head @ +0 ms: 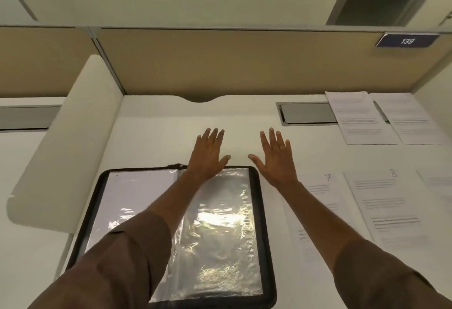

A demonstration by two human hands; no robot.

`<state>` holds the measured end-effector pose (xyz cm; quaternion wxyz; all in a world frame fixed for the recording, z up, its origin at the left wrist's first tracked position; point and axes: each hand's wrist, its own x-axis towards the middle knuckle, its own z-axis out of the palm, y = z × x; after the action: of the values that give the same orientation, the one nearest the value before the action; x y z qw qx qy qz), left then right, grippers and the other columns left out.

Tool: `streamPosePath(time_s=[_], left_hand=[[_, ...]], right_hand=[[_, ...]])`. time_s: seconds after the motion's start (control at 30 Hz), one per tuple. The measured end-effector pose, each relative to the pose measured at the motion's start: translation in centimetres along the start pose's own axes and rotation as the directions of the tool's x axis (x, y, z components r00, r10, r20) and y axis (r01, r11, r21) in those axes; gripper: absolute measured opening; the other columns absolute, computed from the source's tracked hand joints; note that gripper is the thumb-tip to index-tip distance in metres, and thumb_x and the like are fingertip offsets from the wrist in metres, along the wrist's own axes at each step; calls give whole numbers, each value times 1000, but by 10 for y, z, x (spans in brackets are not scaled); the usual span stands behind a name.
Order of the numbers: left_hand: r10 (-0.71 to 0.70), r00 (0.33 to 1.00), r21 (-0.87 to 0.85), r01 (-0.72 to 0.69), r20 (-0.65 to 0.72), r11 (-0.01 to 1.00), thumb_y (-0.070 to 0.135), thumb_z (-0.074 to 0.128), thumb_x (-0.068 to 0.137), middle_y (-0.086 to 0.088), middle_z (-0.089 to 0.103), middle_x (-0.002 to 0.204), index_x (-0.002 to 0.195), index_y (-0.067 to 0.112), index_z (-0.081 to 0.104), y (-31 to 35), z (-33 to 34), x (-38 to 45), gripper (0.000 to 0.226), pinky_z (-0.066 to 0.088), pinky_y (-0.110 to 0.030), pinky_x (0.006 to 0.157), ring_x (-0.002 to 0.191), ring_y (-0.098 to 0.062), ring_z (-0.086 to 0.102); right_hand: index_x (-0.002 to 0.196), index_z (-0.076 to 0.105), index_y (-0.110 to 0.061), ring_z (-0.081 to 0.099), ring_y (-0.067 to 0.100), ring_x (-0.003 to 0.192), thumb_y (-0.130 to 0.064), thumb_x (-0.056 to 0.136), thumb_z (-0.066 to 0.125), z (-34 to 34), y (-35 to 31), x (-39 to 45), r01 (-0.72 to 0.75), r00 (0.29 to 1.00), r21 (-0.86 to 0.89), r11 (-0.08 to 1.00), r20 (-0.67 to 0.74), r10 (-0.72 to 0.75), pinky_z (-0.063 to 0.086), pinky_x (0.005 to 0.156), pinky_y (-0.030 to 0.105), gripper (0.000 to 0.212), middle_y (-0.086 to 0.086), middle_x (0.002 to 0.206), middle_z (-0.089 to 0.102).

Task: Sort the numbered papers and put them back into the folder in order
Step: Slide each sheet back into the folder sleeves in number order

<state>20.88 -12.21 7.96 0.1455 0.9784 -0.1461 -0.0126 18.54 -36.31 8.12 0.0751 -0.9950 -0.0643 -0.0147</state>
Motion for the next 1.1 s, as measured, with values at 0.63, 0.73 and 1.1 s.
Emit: streamPosePath(time_s=[0.63, 0.73, 1.1], left_hand=[[66, 991, -73, -57, 119, 996, 51, 51, 99, -11, 21, 166, 159, 14, 19, 253, 93, 172, 77, 15, -51, 124, 154, -32, 14], [76, 983, -106, -59, 170, 993, 51, 49, 100, -9, 17, 167, 160, 15, 16, 278, 117, 196, 77, 12, -49, 125, 155, -30, 11], [115, 986, -246, -83, 119, 966, 44, 58, 97, -9, 48, 151, 153, 14, 36, 350, 186, 279, 68, 28, -44, 116, 140, -31, 40]], right_hand=[[162, 14, -20, 2, 31, 156, -79, 90, 3, -16, 282, 32, -241, 970, 25, 970, -23, 242, 4, 125, 51, 94, 11, 169, 5], [161, 21, -18, 13, 35, 155, -73, 95, 15, -7, 318, 43, -305, 951, 18, 952, -51, 306, 12, 124, 52, 86, 13, 168, 15], [157, 27, -8, 28, 43, 148, -59, 100, 36, 21, 424, 72, -672, 735, 45, 739, -75, 674, 24, 119, 61, 77, 26, 161, 27]])
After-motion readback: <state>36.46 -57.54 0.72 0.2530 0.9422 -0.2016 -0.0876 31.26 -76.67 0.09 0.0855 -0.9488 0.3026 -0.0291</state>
